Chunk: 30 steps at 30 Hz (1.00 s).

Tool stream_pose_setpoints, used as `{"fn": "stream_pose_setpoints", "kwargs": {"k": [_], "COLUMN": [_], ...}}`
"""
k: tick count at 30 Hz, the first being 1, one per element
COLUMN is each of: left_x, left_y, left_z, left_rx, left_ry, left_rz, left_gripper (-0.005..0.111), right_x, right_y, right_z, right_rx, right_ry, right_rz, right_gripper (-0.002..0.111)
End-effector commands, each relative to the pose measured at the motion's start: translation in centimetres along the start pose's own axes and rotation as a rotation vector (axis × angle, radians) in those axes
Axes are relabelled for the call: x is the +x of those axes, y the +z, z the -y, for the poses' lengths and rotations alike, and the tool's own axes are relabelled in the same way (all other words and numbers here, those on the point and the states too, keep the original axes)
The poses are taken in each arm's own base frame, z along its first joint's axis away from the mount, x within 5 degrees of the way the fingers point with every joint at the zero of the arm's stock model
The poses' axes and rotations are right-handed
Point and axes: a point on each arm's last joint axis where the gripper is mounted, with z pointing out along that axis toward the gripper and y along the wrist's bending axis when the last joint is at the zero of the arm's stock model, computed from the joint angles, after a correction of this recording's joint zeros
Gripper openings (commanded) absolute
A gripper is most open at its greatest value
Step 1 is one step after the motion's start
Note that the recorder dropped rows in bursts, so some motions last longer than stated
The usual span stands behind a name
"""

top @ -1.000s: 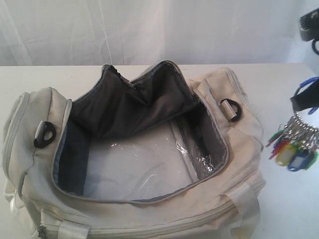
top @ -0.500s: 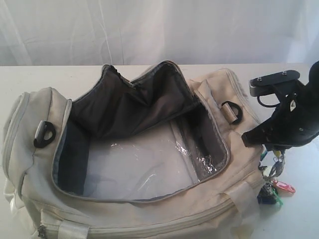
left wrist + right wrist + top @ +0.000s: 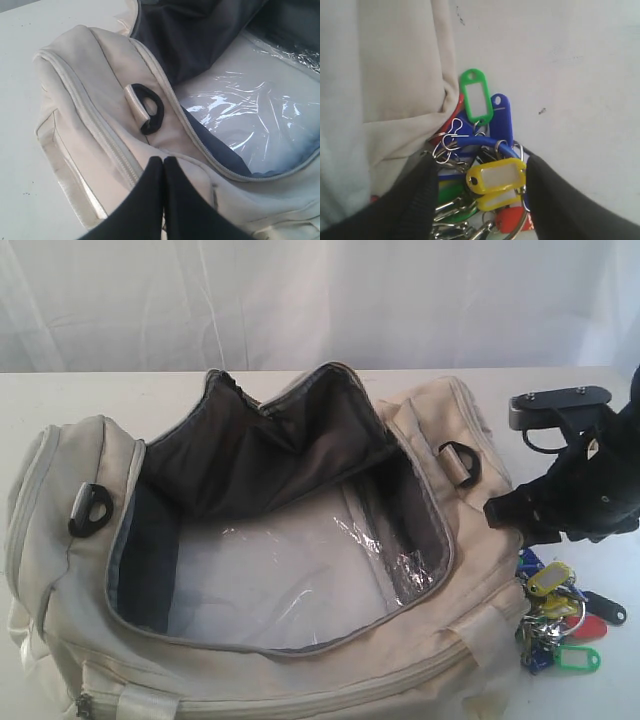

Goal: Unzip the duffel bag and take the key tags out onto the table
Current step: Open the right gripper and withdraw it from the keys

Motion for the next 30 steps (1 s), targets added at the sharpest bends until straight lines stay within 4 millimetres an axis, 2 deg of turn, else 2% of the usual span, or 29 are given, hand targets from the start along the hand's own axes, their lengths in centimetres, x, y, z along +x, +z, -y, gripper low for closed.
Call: {"fn": "stream_pose_setpoints", "kwargs": {"k": [1,4,8,12,16,21,30], "left_x": [0.3,0.3,0.3,0.3,0.2,0.2,2.0], "left_y": [0.0,0.0,0.0,0.0,0.0,0.0,0.9], "left_z": [0.2,0.2,0.2,0.2,0.1,0.1,0.2], "left_rx": [0.014,0.014,0.014,0.014,0.012,0.01,0.016], "left_ry": [-0.002,-0.002,-0.002,-0.002,0.01,0.049,0.065], "left_rz": [-0.009,-0.009,-0.009,-0.009,-0.003,-0.001,-0.069], "left_gripper": [0.0,0.0,0.0,0.0,0.0,0.0,0.0], "right_x": [0.3,0.8,1.8,3.3,5.6,7.2,7.4], "right_y": [-2.9,-5.2,-9.0,-13.5,-17.3,-17.8,-17.2], "right_z": [0.1,0.1,0.2,0.3,0.3,0.4,0.3], "right_rx": [-0.002,-0.002,-0.003,-0.003,-0.004,0.006,-0.001], "right_ry": [0.003,0.004,0.007,-0.017,-0.015,-0.023,-0.02], "right_rz": [0.058,0.105,0.193,0.361,0.59,0.783,0.855], "right_gripper": [0.05,0.046,0.032,0.0,0.0,0.0,0.0]}}
